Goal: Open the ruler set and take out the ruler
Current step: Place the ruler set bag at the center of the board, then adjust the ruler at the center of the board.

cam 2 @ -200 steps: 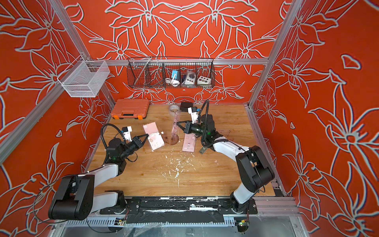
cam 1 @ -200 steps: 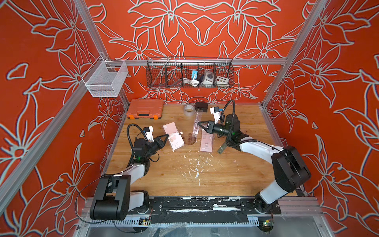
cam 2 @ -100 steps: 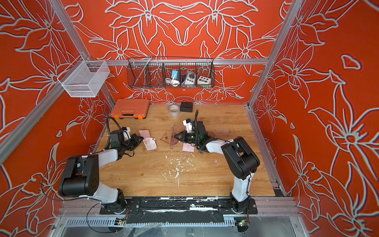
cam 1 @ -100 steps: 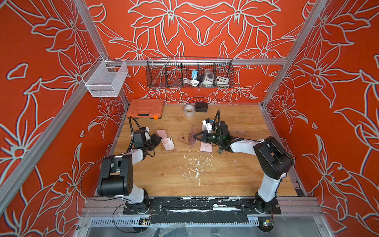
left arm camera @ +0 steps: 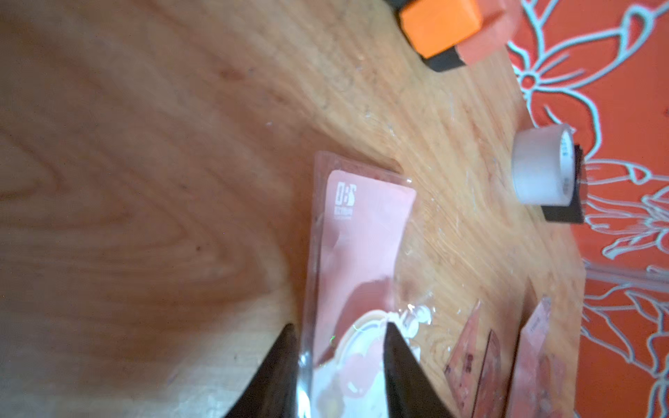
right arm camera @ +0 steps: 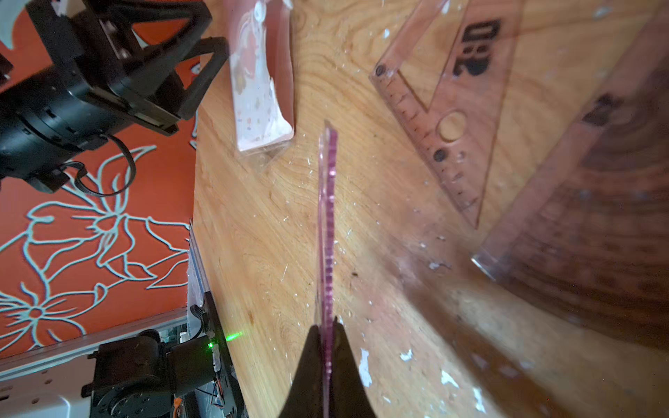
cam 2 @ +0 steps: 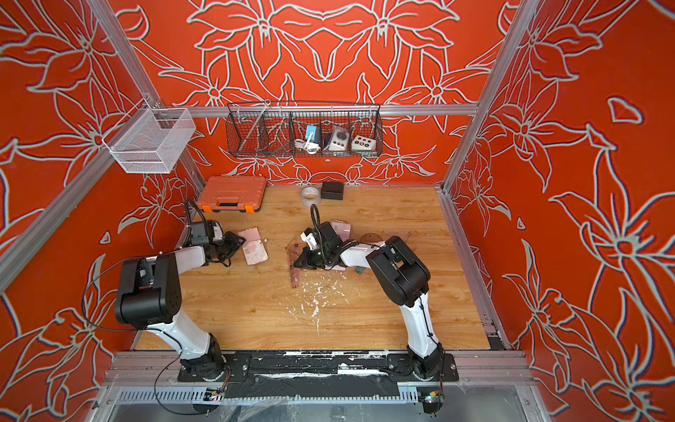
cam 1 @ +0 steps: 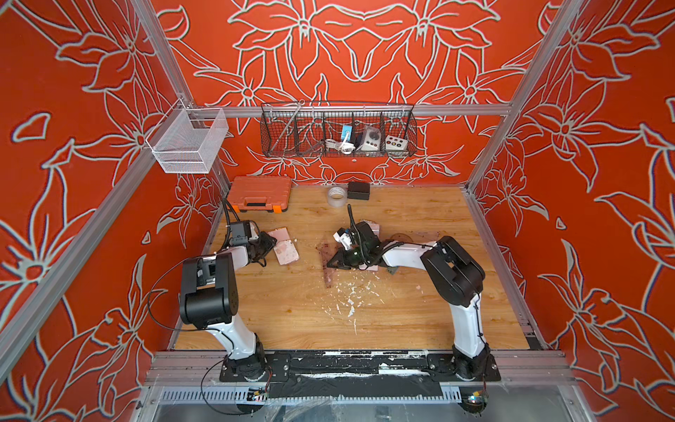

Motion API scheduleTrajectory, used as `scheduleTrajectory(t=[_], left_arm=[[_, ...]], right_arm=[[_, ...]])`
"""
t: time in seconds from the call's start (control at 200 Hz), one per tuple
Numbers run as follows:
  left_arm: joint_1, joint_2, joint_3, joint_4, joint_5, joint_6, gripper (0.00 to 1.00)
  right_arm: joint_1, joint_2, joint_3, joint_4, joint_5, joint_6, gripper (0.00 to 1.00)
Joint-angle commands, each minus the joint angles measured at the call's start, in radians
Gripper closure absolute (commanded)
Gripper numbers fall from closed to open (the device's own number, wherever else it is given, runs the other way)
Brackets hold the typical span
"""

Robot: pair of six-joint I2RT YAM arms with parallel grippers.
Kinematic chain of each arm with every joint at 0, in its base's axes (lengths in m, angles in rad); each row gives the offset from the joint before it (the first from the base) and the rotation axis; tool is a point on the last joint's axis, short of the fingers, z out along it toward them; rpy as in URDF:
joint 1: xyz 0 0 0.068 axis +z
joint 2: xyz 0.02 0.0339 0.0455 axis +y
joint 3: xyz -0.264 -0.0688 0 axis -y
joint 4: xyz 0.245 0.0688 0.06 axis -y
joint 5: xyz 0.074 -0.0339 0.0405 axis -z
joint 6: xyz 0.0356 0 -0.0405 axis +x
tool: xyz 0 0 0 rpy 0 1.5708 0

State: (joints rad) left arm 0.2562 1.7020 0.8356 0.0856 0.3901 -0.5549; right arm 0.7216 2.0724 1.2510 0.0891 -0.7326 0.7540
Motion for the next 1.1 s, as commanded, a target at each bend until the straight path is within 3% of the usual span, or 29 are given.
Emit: scheduleTrajectory(t=[0.0, 0.075, 0.22, 0.28, 0.345, 0.38, 0.56, 0.741, 0.901, 1.096], left_arm=[[0.001, -0.026, -0.02, -0.013, -0.018, -0.014, 0.53], [-0.001, -0.064, -0.056, 0.006, -0.036, -0.023, 0.52], [-0.001, -0.12, -0.11, 0.022, -0.046, -0.035, 0.5], [-0.006, -0.138, -0.132, 0.046, -0.031, -0.039, 0.49], [-0.012, -0.148, -0.138, 0.043, -0.027, -0.038, 0.49], [-0.014, -0.152, -0.14, 0.039, -0.029, -0.035, 0.49], [-0.046, -0.165, -0.136, 0.007, -0.019, -0.018, 0.49], [-0.104, -0.277, -0.189, -0.013, -0.078, -0.014, 0.48], [-0.179, -0.394, -0.2, -0.083, -0.176, 0.024, 0.47], [-0.223, -0.462, -0.226, -0.112, -0.193, 0.018, 0.47]], right_arm=[[-0.002, 0.034, 0.064, -0.126, 0.033, -0.064, 0.94], [-0.002, 0.041, 0.096, -0.177, 0.052, -0.081, 0.8], [-0.004, 0.037, 0.107, -0.22, 0.066, -0.098, 0.7], [-0.004, 0.031, 0.102, -0.224, 0.069, -0.099, 0.73], [-0.004, 0.024, 0.097, -0.224, 0.07, -0.097, 0.89], [-0.004, 0.02, 0.096, -0.221, 0.07, -0.097, 0.92], [-0.005, 0.01, 0.087, -0.226, 0.078, -0.116, 0.86], [-0.004, 0.007, 0.086, -0.263, 0.125, -0.167, 0.74], [0.005, -0.004, 0.106, -0.309, 0.222, -0.208, 0.72], [0.05, 0.027, 0.175, -0.419, 0.301, -0.264, 0.76]])
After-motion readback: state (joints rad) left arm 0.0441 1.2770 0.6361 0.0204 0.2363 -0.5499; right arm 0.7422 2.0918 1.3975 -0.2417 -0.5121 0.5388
